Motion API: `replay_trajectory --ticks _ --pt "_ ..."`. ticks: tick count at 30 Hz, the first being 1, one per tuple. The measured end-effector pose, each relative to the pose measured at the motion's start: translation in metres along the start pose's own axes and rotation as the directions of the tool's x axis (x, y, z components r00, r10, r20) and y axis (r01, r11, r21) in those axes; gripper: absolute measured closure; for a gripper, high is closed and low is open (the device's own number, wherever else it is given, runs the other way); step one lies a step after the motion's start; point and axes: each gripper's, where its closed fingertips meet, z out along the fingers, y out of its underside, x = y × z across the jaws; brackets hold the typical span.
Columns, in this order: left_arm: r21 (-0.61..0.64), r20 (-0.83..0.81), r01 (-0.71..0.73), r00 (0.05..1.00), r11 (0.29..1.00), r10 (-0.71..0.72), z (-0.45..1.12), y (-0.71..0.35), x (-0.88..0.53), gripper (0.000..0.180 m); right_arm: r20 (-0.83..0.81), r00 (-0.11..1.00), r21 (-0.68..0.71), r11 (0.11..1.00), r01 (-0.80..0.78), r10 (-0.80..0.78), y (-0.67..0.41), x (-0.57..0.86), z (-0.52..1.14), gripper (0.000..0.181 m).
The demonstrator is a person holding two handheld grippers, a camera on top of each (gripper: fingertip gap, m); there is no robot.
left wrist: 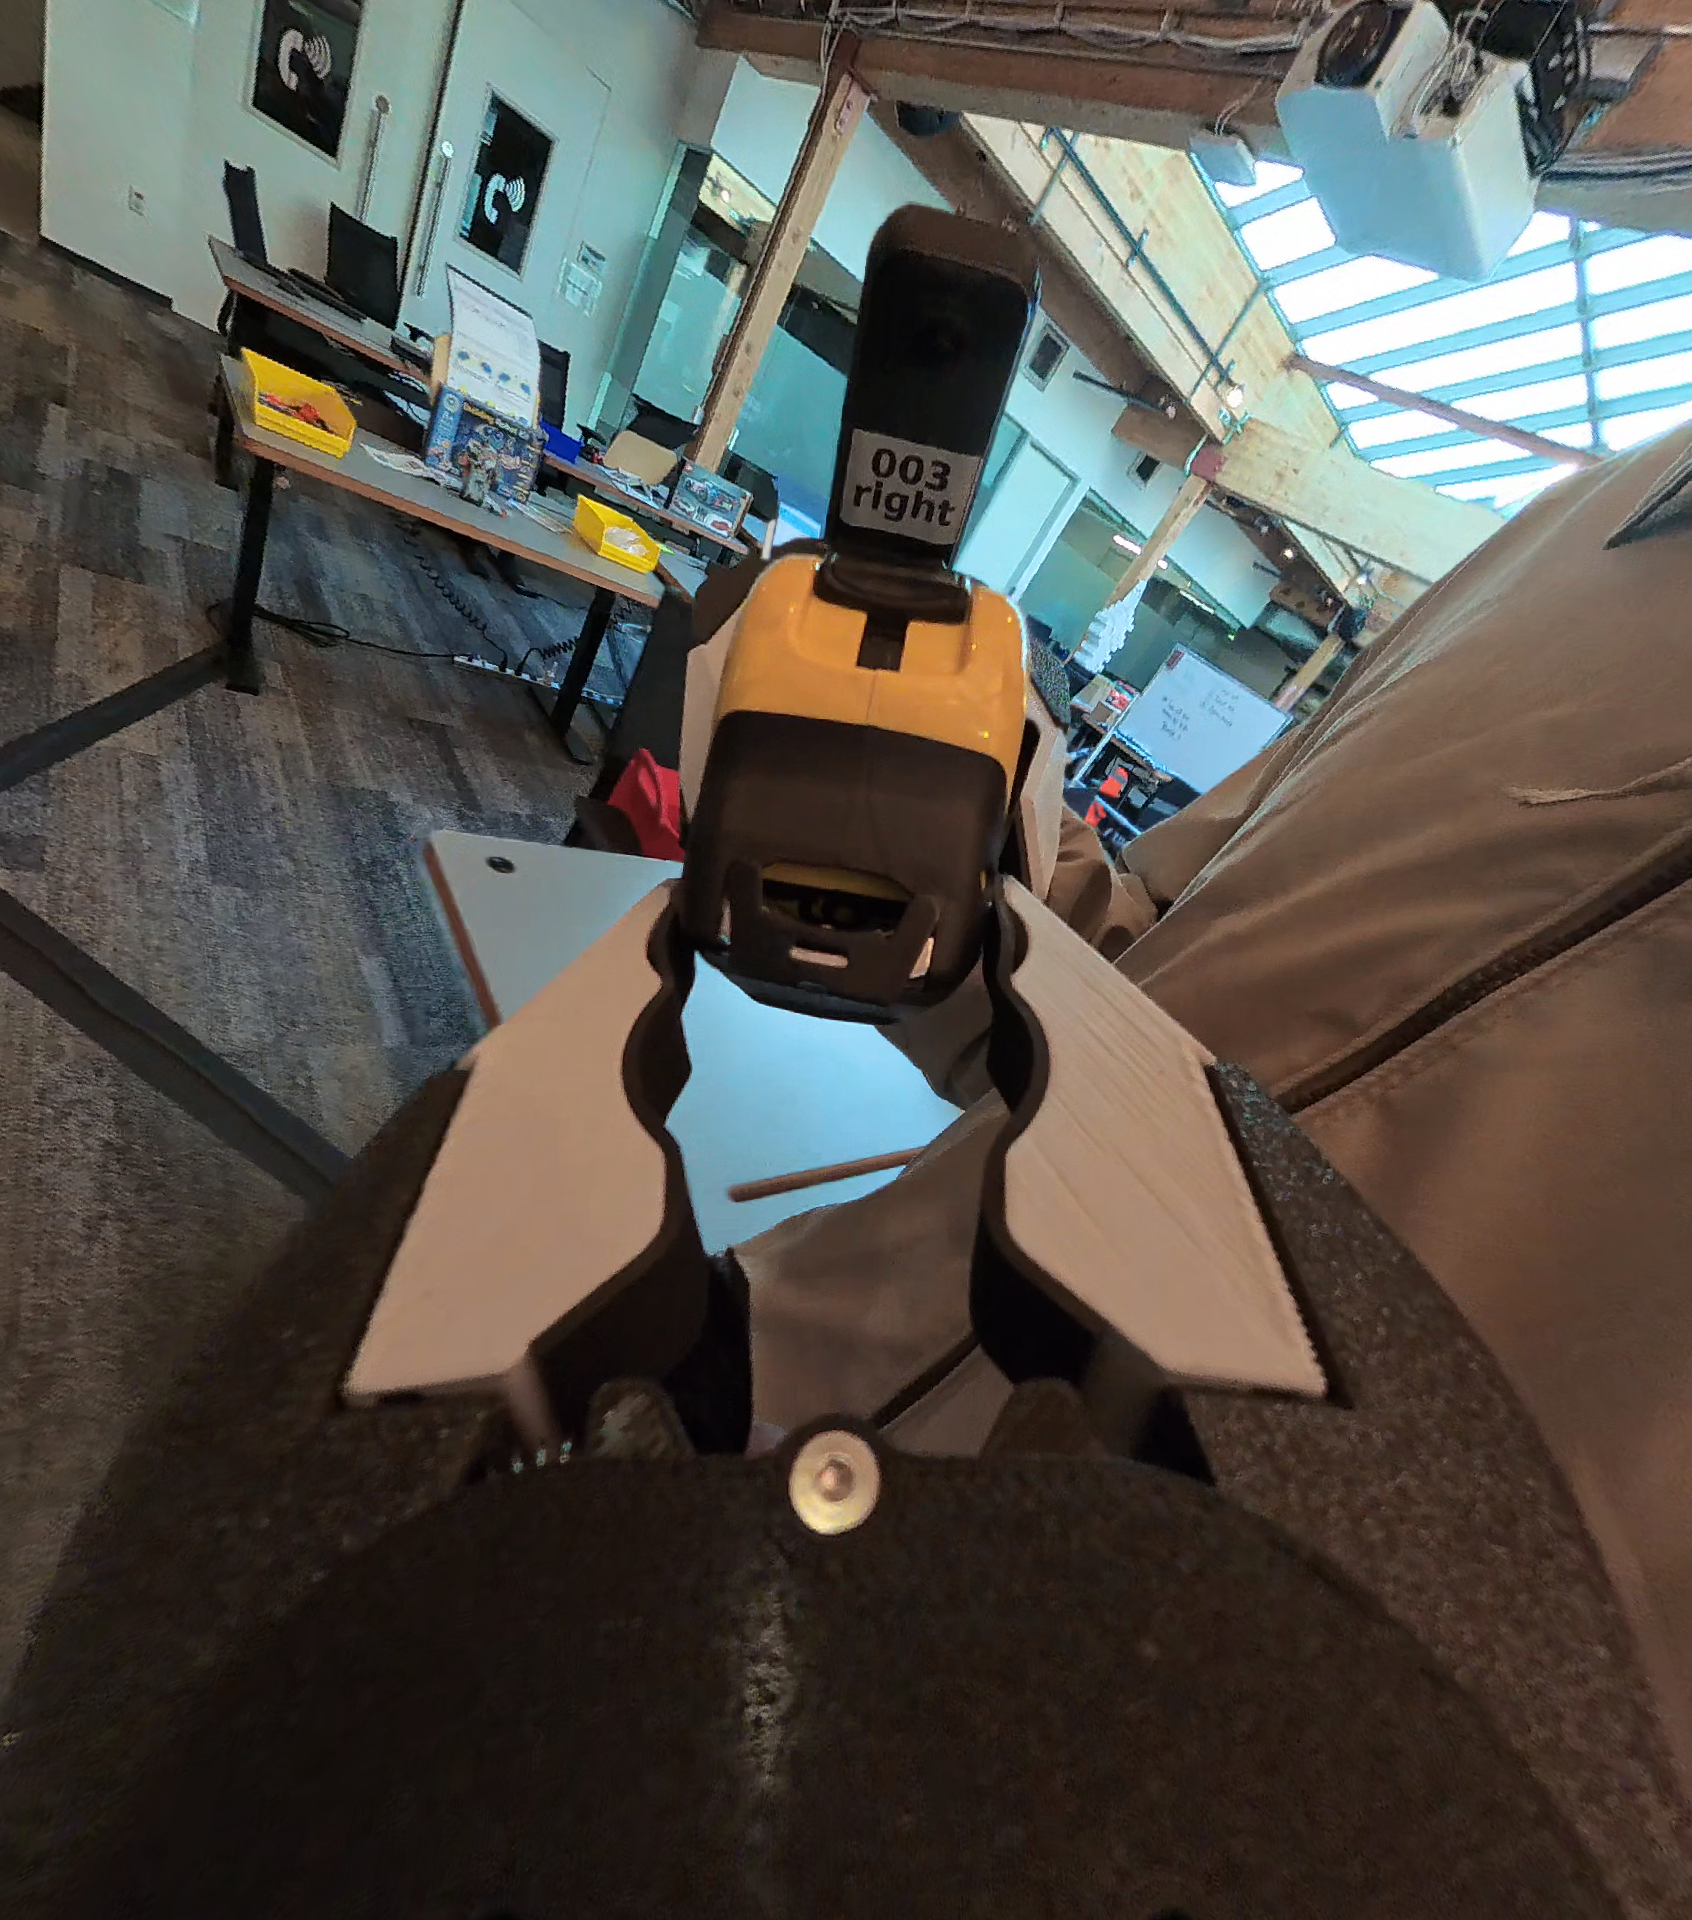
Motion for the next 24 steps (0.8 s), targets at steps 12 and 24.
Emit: replay_trajectory --ticks 12,24 --pt "-0.067 -0.083 -0.018 0.997 0.998 0.012 0.077 -0.192 -0.302 0.124 -0.089 0.995 0.003 0.999 0.034 -0.033 -0.116 0.341 -0.085 0.117" --pt "-0.058 -0.218 -0.020 0.976 0.998 0.007 0.189 -0.333 -0.614 0.125 -0.211 0.978 -0.016 1.000 0.001 -0.004 -0.175 0.683 -0.197 0.118"
